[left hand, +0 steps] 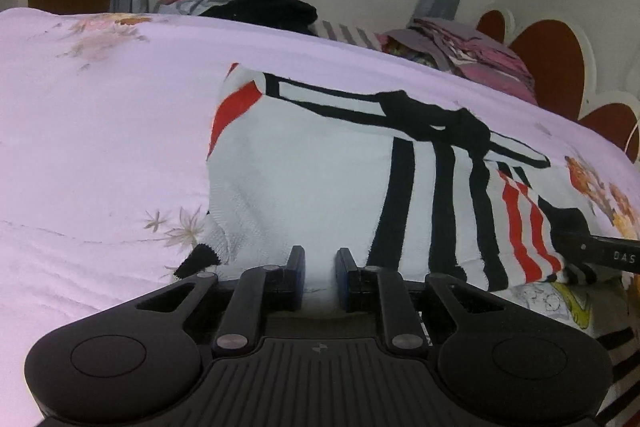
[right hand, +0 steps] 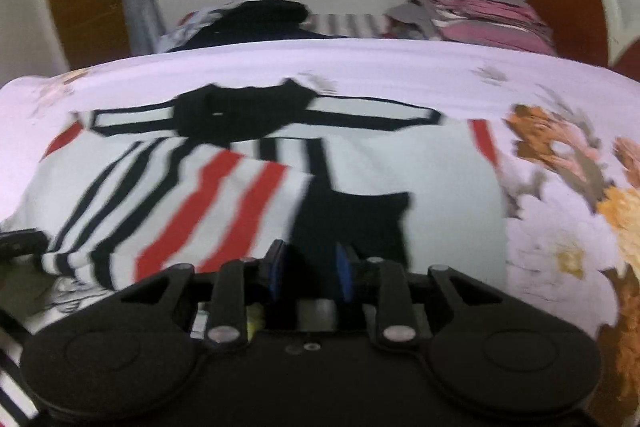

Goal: Fold small clothes

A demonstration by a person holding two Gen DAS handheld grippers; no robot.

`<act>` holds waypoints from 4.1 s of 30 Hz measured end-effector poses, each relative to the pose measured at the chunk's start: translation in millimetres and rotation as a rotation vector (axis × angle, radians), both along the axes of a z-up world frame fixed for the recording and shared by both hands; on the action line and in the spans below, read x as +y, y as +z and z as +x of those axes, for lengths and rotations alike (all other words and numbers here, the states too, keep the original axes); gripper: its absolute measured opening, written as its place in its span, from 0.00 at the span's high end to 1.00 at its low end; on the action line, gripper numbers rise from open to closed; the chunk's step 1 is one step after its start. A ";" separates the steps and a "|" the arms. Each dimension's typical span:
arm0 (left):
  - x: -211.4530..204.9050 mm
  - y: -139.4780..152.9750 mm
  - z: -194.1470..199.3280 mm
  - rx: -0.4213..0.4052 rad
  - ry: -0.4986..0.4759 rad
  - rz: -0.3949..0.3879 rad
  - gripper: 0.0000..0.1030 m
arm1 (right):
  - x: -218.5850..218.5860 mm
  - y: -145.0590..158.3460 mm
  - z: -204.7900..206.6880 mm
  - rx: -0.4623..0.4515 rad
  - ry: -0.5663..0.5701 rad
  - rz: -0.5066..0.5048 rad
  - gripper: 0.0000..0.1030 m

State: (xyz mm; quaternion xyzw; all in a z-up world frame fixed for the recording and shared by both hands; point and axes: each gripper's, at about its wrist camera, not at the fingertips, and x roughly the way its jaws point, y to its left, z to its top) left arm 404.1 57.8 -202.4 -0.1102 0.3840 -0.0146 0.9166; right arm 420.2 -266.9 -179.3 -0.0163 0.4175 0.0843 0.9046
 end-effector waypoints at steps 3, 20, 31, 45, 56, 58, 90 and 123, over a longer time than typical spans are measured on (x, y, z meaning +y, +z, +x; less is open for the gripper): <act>-7.4 7.3 -1.1 0.021 0.009 0.000 0.83 | 6.6 8.1 -4.1 0.007 0.028 0.000 0.70; -83.7 4.1 -101.0 0.071 -0.184 0.010 0.83 | 44.1 1.3 -128.2 0.085 0.309 -0.004 0.69; -57.7 8.1 -164.8 0.106 -0.051 0.051 0.83 | -17.0 9.2 -166.2 0.060 0.231 -0.020 0.66; -69.3 6.1 -201.2 0.112 -0.229 -0.022 0.82 | 7.9 6.9 -232.9 0.085 0.154 -0.028 0.62; -13.9 18.0 -260.2 0.088 -0.179 -0.052 0.79 | -10.7 25.7 -294.0 0.054 -0.021 -0.047 0.53; -1.4 15.7 -266.8 0.102 -0.148 -0.063 0.52 | -7.1 20.9 -299.3 0.070 -0.031 -0.073 0.52; 15.3 26.7 -252.2 0.012 -0.217 -0.146 0.89 | -38.5 37.8 -305.8 0.084 -0.149 0.111 0.89; 2.1 44.8 -155.2 -0.028 -0.116 -0.171 0.89 | -45.6 60.2 -203.3 -0.002 -0.097 0.152 0.89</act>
